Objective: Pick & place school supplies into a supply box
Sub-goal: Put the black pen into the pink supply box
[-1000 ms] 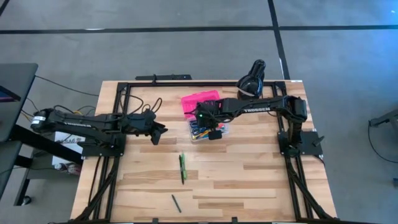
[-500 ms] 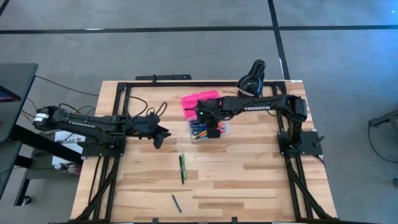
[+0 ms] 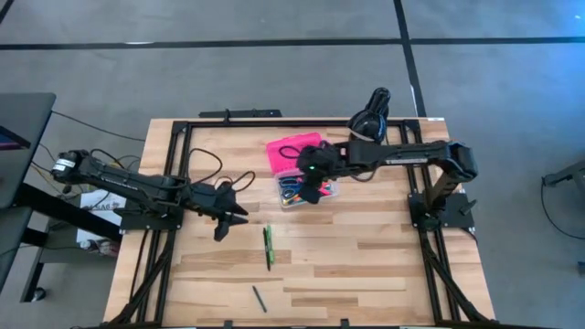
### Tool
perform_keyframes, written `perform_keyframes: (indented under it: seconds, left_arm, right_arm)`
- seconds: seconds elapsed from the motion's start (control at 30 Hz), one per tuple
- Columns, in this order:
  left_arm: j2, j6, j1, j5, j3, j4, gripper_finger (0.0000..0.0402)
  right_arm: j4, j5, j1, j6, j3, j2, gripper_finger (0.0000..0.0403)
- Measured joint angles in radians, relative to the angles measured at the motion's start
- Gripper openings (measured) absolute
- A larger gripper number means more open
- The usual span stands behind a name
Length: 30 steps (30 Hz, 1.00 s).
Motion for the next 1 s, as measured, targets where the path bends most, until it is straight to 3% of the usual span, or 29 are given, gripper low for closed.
perform_keyframes:
  seconds: [0.23,0.5,0.7,1.0]
  left_arm:
    - [0.095,0.02,-0.045,0.066,-0.001,0.06,0.0125]
    - [0.327,0.044,-0.07,0.11,0.0,0.26,0.0125]
    - [0.482,0.057,-0.077,0.096,0.0,0.383,0.0125]
    - [0.611,0.075,-0.091,0.1,0.032,0.447,0.0125]
  right_arm:
    - [-0.057,0.078,0.08,0.182,0.0,-0.111,0.0111]
    - [-0.11,0.237,0.23,0.305,-0.001,-0.195,0.0111]
    - [-0.25,0.372,0.346,0.459,-0.001,-0.235,0.0111]
    - [-0.494,0.513,0.519,0.763,-0.001,-0.286,0.0111]
